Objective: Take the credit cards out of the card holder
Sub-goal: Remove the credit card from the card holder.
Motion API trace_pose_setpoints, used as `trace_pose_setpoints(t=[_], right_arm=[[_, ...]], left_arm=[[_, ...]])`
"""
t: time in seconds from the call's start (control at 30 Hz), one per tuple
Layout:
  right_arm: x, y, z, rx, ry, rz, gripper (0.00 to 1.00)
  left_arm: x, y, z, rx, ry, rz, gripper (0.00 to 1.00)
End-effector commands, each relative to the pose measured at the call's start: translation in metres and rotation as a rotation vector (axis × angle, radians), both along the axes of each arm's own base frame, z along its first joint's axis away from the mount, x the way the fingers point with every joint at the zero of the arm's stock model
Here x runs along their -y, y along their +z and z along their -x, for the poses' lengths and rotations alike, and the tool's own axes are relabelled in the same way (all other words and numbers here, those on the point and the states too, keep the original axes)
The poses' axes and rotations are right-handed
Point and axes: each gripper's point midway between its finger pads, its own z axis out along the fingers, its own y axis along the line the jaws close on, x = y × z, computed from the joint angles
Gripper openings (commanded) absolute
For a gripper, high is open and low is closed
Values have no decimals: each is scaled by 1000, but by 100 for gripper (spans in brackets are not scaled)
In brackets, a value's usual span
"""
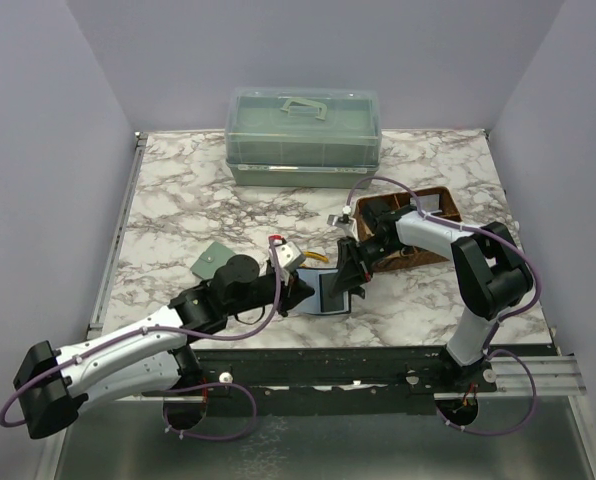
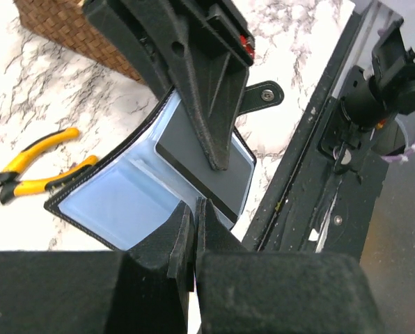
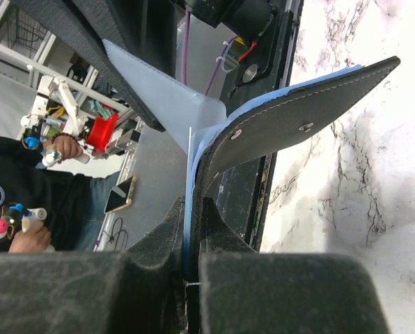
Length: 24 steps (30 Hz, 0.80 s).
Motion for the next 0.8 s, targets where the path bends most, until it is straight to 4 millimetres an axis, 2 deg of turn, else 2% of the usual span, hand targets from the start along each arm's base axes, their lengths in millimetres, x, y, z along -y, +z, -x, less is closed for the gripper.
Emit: trace_pose_setpoints(t=[0.0, 0.07, 0.17, 0.27, 0.37, 0.5, 0.6, 0.77], right_arm=[[-3, 6, -9, 35, -9, -23, 0], [-2, 3, -11, 53, -12, -11, 0], [-2, 0, -12, 75, -14, 8, 0], [-1, -4, -13, 92, -18, 27, 0], [-1, -11, -16, 104, -32, 62, 0], [-1, -18, -20, 102, -52, 102, 0], [-2, -20, -21, 90, -53, 109, 0], [-2, -22, -21, 75, -51, 111, 0]], left_arm=[[-13, -8, -3, -84, 125, 48, 6], [-21, -11, -4, -131, 192, 88, 10], [-36, -13, -9, -209, 322, 174, 34], [-52, -14, -10, -284, 430, 257, 47], [-66, -2, -10, -325, 495, 359, 62], [-79, 26, -5, -389, 532, 533, 86], [-77, 39, -3, -440, 510, 647, 91], [-51, 34, 0, -488, 422, 660, 91]])
